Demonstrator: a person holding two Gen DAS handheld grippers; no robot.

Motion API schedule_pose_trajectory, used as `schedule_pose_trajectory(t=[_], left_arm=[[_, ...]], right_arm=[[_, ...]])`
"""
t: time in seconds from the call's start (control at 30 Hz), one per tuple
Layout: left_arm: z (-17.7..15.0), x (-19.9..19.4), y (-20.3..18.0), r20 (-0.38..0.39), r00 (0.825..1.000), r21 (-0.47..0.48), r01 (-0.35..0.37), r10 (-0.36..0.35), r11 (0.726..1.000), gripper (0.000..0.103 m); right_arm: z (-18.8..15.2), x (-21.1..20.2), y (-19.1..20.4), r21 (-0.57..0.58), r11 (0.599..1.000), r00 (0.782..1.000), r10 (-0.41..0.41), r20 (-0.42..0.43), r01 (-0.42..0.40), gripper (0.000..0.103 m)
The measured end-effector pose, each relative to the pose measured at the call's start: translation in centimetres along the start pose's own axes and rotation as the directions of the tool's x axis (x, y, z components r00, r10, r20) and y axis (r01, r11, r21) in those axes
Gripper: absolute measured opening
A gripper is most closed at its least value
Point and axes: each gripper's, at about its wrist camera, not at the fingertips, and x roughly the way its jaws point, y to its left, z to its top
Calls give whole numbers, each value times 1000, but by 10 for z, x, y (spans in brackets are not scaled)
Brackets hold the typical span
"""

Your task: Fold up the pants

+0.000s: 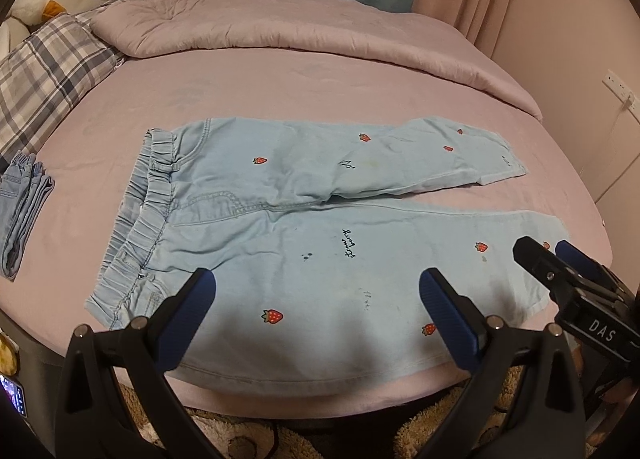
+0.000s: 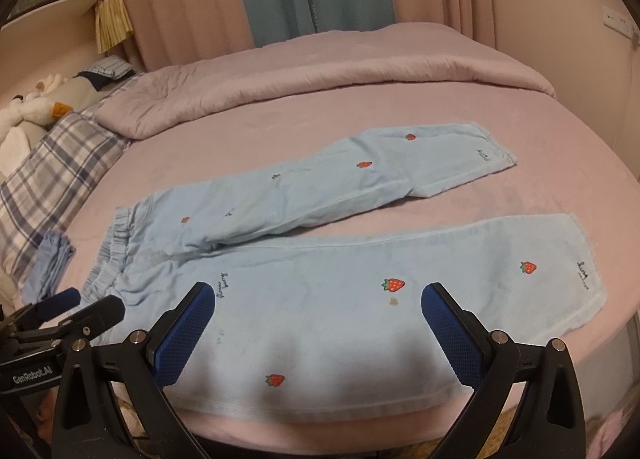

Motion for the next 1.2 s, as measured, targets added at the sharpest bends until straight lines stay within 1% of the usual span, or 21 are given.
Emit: schedule_pose_trajectory(t=[0.6,0.77,1.2], left_arm=[[-2,0,0,1,1000,4,1,-1,1000,100],[-1,1,2,-11,1000,-10,18,-19,1000,100],[-2,1,5,-14,1000,-10,24,-24,1000,100]], right_arm=[[-3,0,0,6,1000,1000,-16,-4,16,103],[-3,-1,0,8,1000,1000,-25,-4,25,103],[-3,-1,0,11,1000,1000,-28,-7,28,103]])
